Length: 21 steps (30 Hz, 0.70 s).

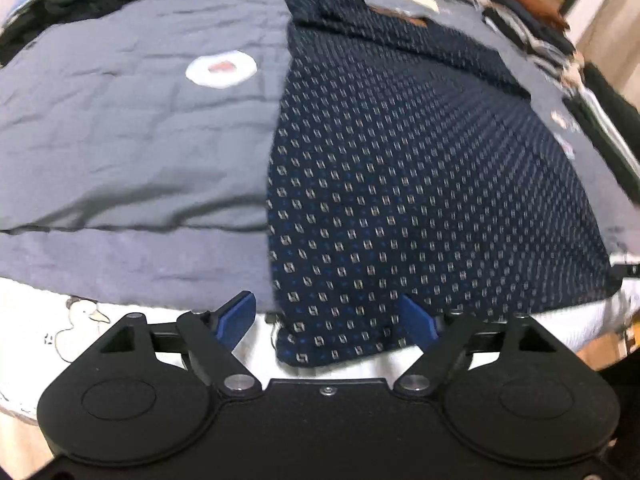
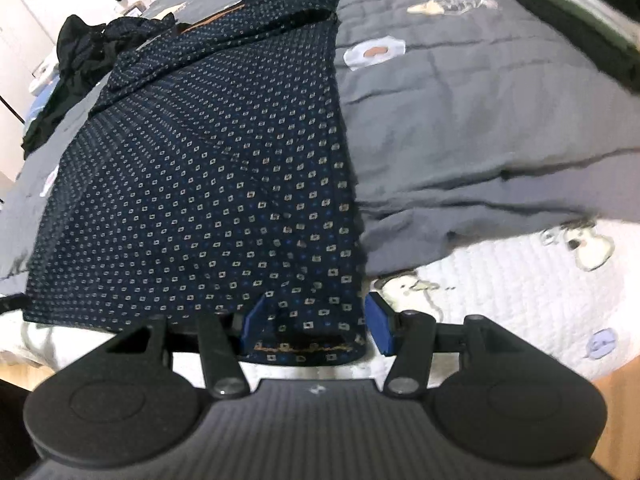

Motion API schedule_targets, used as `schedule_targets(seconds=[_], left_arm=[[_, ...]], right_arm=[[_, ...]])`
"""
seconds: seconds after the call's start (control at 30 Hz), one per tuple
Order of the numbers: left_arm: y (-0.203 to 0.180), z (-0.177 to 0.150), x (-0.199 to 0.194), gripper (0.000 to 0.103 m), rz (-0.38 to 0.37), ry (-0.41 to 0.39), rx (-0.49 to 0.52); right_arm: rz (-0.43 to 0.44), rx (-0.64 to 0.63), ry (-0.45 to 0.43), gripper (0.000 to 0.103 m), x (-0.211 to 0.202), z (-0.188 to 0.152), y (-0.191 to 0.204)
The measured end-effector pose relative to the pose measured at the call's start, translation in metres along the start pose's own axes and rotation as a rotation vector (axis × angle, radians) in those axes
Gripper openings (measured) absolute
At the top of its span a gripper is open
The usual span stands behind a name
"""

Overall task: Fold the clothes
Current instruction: 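Grasp the shirt hem with both tools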

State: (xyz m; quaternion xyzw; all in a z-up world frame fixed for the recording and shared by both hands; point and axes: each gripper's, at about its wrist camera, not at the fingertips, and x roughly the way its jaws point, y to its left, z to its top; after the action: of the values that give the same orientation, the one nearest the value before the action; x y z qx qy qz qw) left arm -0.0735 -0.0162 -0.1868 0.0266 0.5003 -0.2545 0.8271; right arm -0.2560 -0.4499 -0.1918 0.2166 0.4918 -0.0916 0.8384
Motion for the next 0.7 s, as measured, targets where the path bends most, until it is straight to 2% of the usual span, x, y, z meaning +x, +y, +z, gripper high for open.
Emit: schedule_targets(seconds=[0.03, 0.1, 0.27, 0.3, 0.33, 0.37, 0.43, 0.47, 0.57, 0.7], left_arm=[[-0.001, 0.000, 0.002, 0.057, 0.000, 0.001, 0.009], [0.002, 0.000, 0.005, 0.048, -0.031, 0.020, -0.014], [0.005, 0.002, 0.016, 0.048, -0.021, 0.052, -0.046], [0.005, 0.002, 0.017, 0.039, -0.025, 0.054, -0.047], [0.004, 0.001, 0.017, 0.022, -0.030, 0.055, -0.036], [0.003, 0.001, 0.015, 0.019, -0.036, 0.053, -0.032], [0.004, 0.000, 0.012, 0.013, -0.045, 0.046, -0.031], [0.005, 0.000, 0.010, 0.011, -0.050, 0.042, -0.031], [0.014, 0.001, 0.000, 0.008, -0.086, 0.013, -0.082], [0.025, 0.007, -0.022, 0.007, -0.114, -0.049, -0.096]], right_arm=[[-0.005, -0.003, 0.005, 0.053, 0.001, -0.001, 0.000], [0.000, -0.004, 0.006, 0.053, 0.002, -0.004, -0.001], [0.024, 0.055, 0.009, 0.053, 0.010, -0.012, -0.008], [0.029, 0.066, 0.004, 0.053, 0.010, -0.013, -0.008], [0.034, 0.077, -0.003, 0.053, 0.009, -0.014, -0.008], [0.043, 0.085, -0.004, 0.051, 0.009, -0.015, -0.007], [0.072, 0.097, 0.002, 0.028, 0.009, -0.015, -0.006], [0.093, 0.110, 0.002, 0.010, 0.008, -0.015, -0.006], [0.139, 0.126, -0.022, 0.008, -0.003, -0.015, -0.003], [0.179, 0.090, -0.103, 0.007, -0.038, -0.009, 0.003]])
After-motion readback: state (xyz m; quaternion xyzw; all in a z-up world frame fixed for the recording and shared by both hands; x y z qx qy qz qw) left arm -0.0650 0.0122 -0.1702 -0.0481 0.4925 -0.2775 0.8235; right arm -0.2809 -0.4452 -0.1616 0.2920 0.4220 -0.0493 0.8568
